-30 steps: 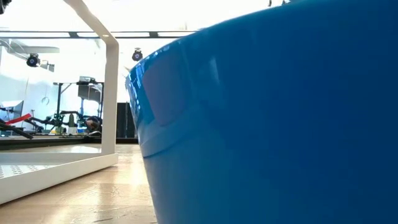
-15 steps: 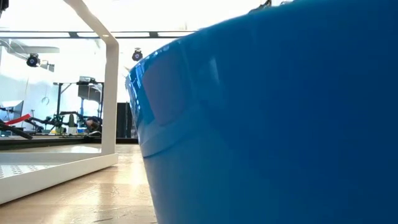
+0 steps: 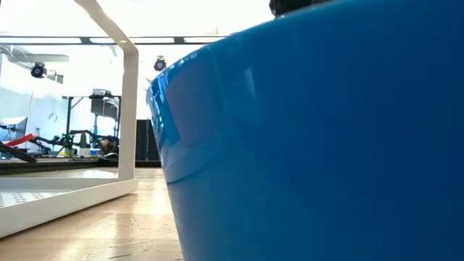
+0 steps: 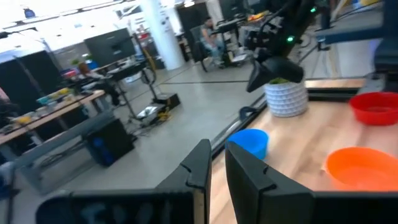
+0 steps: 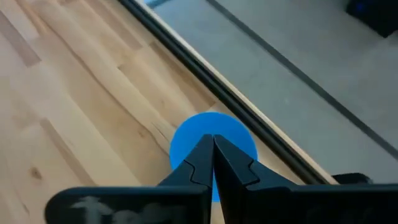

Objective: Pick & Place Mini bowls
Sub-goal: Stack the top blue bowl on top of the blue bowl on the shelf

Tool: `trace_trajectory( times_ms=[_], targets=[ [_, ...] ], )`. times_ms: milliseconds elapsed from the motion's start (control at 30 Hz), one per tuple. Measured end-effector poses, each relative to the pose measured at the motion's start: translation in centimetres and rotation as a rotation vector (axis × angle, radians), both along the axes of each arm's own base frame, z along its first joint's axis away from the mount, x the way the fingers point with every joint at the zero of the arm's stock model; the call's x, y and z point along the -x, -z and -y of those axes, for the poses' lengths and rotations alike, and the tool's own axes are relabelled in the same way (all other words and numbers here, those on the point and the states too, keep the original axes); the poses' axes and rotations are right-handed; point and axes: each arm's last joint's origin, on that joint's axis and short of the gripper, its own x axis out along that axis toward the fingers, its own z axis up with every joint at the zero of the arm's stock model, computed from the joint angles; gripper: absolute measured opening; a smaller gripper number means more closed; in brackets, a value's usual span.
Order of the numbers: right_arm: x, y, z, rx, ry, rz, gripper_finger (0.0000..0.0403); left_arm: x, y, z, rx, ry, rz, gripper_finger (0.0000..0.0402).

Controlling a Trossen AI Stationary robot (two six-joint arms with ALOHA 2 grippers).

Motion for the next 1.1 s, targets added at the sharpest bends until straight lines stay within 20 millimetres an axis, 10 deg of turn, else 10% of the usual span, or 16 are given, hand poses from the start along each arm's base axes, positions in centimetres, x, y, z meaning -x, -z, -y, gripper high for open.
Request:
trace_trajectory(
  times_ms=[400,1100],
  targets=[
    [-0.2,1.9,3.5,-0.154,0.154,-0.050,0.0016,-0.4,0.0,-0.6,-0.024,-0.042,-0.028,0.0043],
    [1.8,6.6,8.6,-0.279,0.328,-0.124,0.0146,-0.4,0.0,-0.6,-0.035,-0.039,-0.044,0.0043]
  ],
)
